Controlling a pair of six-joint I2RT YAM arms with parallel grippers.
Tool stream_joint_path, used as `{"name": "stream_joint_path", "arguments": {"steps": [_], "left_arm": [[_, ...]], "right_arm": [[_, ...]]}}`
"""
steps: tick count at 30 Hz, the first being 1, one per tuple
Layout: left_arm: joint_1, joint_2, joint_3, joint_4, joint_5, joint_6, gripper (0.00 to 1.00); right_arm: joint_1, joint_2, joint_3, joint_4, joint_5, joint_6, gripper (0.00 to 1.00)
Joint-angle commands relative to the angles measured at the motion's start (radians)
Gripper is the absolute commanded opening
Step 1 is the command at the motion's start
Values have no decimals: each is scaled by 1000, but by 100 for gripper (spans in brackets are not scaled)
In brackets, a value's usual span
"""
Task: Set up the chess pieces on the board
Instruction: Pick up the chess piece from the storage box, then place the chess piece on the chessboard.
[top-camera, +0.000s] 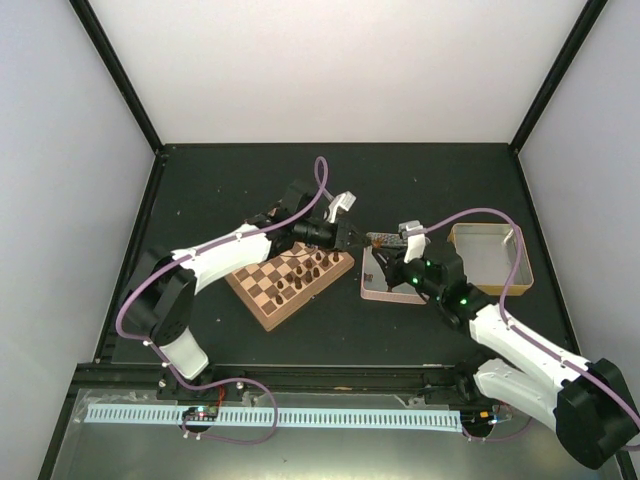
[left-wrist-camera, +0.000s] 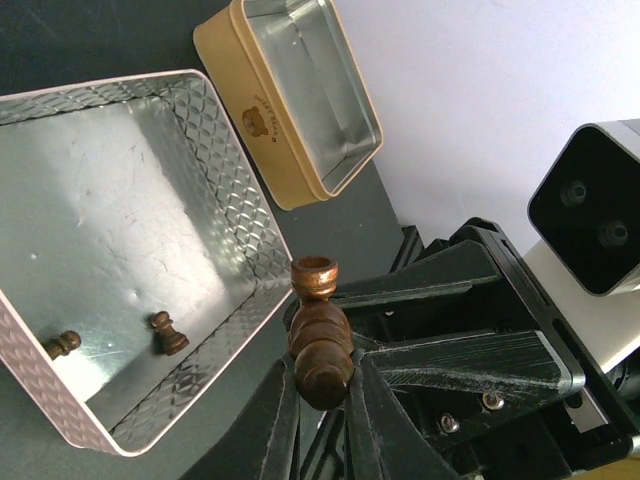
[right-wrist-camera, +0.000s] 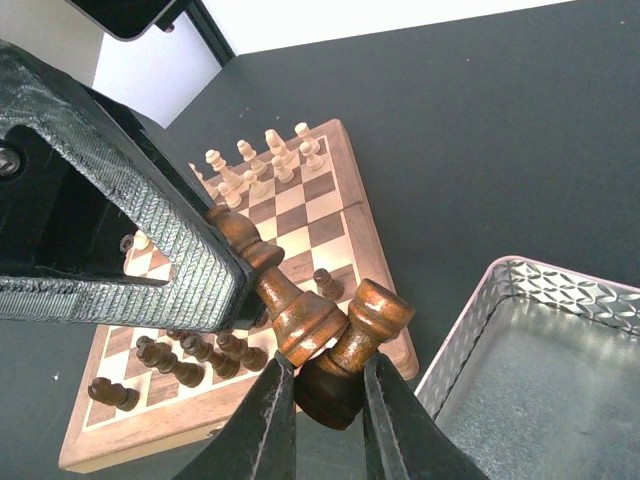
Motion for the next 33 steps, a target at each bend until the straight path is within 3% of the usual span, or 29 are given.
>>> {"name": "stream_joint_path", "arguments": {"steps": [1, 9, 21, 33], "left_arm": [[4, -29, 56, -41, -87, 57, 1], [18, -16, 73, -47, -78, 44, 1], [71, 32, 68, 84, 57, -80, 1], [70, -139, 19, -328, -347, 191, 2]], "right_arm": [[2, -18, -13, -4, 34, -27, 8], [2, -52, -38, -2, 41, -55, 8], [2, -177, -123, 60, 59, -11, 9], [3, -36, -39, -64, 198, 33, 9]]}}
